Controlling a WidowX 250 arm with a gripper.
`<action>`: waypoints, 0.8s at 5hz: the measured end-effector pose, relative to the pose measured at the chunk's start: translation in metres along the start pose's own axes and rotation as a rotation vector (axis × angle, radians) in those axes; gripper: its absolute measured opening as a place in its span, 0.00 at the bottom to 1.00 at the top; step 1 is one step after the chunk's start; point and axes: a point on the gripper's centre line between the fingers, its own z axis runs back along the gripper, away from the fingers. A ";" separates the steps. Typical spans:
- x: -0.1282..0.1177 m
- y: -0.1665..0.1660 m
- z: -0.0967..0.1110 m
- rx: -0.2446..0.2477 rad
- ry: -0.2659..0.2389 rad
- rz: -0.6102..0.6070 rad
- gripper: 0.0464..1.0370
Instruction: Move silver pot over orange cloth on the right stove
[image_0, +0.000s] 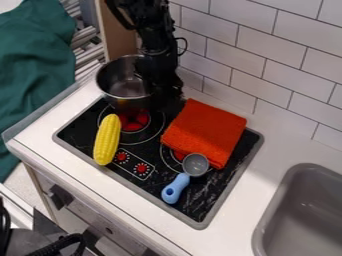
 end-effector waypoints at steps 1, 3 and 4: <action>0.005 -0.002 0.008 0.007 -0.027 -0.064 0.05; 0.021 -0.026 0.061 0.099 -0.063 -0.029 0.01; 0.023 -0.063 0.088 0.102 -0.081 -0.028 0.01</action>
